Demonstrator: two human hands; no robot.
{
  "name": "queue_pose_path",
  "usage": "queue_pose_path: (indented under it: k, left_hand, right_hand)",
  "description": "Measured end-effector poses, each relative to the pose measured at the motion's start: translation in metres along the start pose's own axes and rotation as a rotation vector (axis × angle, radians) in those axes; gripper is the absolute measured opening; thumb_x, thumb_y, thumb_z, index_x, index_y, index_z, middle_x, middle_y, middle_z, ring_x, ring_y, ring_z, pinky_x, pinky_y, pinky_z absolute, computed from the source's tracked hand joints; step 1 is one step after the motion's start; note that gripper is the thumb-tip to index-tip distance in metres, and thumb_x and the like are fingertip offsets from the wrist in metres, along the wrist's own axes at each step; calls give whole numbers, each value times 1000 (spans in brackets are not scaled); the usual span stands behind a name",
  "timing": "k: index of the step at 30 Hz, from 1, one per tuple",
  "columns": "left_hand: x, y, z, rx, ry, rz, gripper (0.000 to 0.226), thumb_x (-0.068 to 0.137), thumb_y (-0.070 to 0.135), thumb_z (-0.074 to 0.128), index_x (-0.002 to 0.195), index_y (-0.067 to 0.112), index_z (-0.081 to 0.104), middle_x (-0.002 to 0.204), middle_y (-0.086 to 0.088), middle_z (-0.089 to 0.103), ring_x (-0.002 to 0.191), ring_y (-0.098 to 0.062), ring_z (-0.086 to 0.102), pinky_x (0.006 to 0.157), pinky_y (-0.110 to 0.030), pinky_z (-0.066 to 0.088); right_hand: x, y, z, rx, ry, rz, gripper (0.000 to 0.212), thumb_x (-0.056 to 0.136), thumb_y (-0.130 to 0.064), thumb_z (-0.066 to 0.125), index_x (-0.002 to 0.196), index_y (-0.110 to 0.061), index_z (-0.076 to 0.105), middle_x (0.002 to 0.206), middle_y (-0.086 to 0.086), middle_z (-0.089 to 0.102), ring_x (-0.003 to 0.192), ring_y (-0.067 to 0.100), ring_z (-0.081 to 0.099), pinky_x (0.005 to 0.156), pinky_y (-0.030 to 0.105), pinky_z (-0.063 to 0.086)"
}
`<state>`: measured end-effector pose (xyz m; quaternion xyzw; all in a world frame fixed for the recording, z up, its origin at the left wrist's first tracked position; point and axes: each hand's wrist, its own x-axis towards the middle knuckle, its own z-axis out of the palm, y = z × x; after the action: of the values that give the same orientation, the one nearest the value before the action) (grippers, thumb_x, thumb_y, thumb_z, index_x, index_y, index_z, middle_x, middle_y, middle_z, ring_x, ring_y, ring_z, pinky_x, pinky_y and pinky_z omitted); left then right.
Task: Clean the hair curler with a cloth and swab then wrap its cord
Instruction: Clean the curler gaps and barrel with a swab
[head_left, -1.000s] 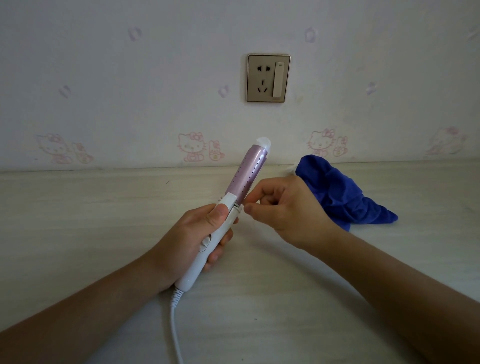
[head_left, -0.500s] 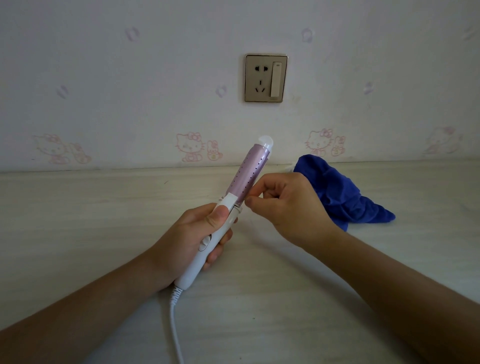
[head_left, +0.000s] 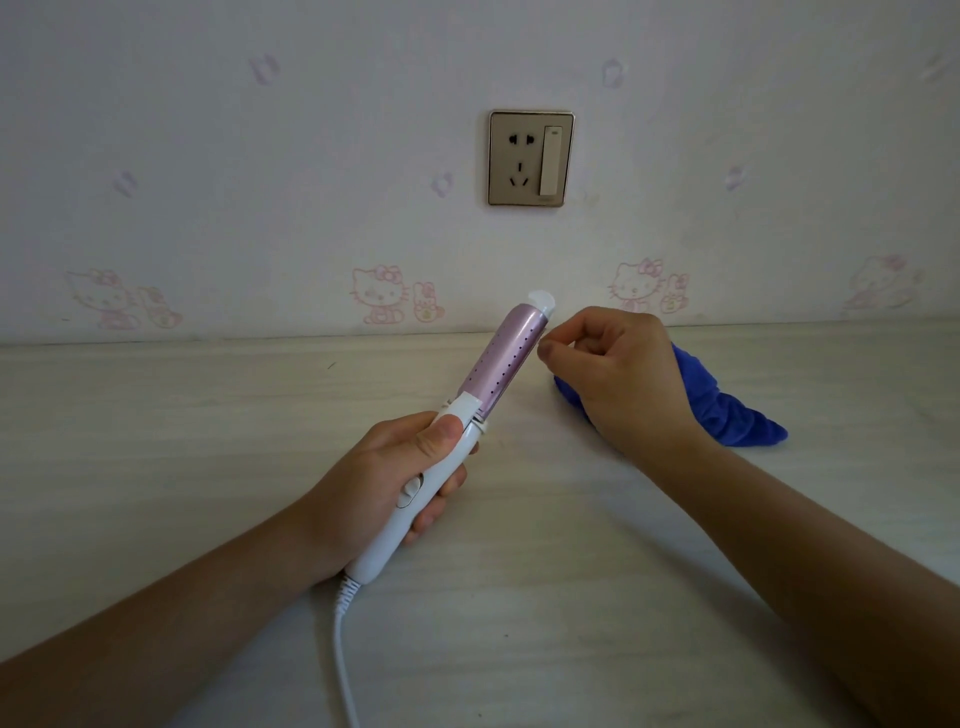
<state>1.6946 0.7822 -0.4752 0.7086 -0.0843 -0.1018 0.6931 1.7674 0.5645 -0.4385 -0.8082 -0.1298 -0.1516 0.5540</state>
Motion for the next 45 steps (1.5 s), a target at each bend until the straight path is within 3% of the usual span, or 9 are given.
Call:
queue_pose_path:
  k: [6, 13, 23, 26, 29, 33, 35, 42, 45]
  left_hand:
    - [0, 3, -1, -25, -11, 13, 67, 81, 59, 59, 106, -3, 62, 71, -6, 56, 44, -15, 44, 42, -21, 36]
    - [-3, -2, -6, -28, -2, 43, 57, 81, 60, 58, 99, 7, 67, 72, -8, 55, 45, -16, 45, 42, -24, 37]
    - [-2, -2, -4, -33, 2, 73, 45, 91, 52, 55, 96, 10, 70, 73, -12, 55, 44, -16, 45, 41, -23, 37]
    - [-1, 0, -5, -35, -1, 72, 58, 83, 58, 58, 102, 4, 67, 72, -10, 56, 44, -16, 44, 41, -23, 37]
    - [0, 0, -4, -24, 0, 58, 64, 84, 57, 60, 109, -2, 62, 73, -9, 56, 45, -16, 44, 41, -23, 37]
    - [0, -2, -1, -9, -23, 38, 56, 89, 52, 59, 110, 1, 64, 74, -7, 55, 44, -15, 44, 42, -22, 36]
    - [-1, -2, -1, -20, -15, 25, 63, 82, 58, 61, 109, 1, 66, 74, -7, 56, 43, -15, 44, 42, -21, 37]
    - [-1, 1, -4, -49, -8, 15, 64, 80, 59, 59, 107, 1, 67, 73, -8, 56, 42, -15, 44, 42, -21, 37]
    - [-3, -2, -6, -53, -3, 34, 64, 80, 61, 58, 105, 3, 67, 73, -9, 55, 43, -16, 44, 42, -22, 37]
  right_hand:
    - [-6, -4, 5, 10, -115, -36, 24, 92, -8, 72, 75, -25, 74, 47, -8, 48, 39, 4, 37, 39, 15, 34]
    - [-16, -6, 16, -9, -281, -77, 17, 91, -7, 74, 80, -19, 75, 52, -1, 51, 44, 6, 40, 44, 20, 41]
    - [-20, -9, 14, -30, -411, -126, 12, 90, -4, 74, 82, -13, 76, 47, -8, 46, 44, 7, 40, 54, 35, 47]
    - [-19, -9, 15, -47, -382, -144, 13, 90, -5, 74, 82, -15, 76, 47, -11, 46, 44, 5, 40, 52, 30, 46]
    - [-15, -7, 12, -74, -232, -125, 16, 90, -8, 74, 79, -19, 74, 46, -11, 46, 42, 4, 39, 45, 22, 41]
    - [-2, -2, -4, -56, 9, -61, 17, 92, -10, 72, 78, -21, 73, 48, -5, 50, 41, 4, 37, 51, 29, 45]
    - [-2, -2, -4, -65, 3, -46, 16, 92, -11, 71, 80, -21, 73, 51, -1, 53, 42, 4, 38, 53, 31, 46]
    - [-3, -6, 2, -31, -109, -53, 26, 91, -5, 71, 74, -25, 71, 42, -14, 45, 36, 3, 37, 39, 12, 33]
    - [-7, -8, 7, -47, -195, -89, 26, 91, -5, 72, 73, -24, 71, 45, -13, 47, 39, 3, 40, 41, 13, 35]
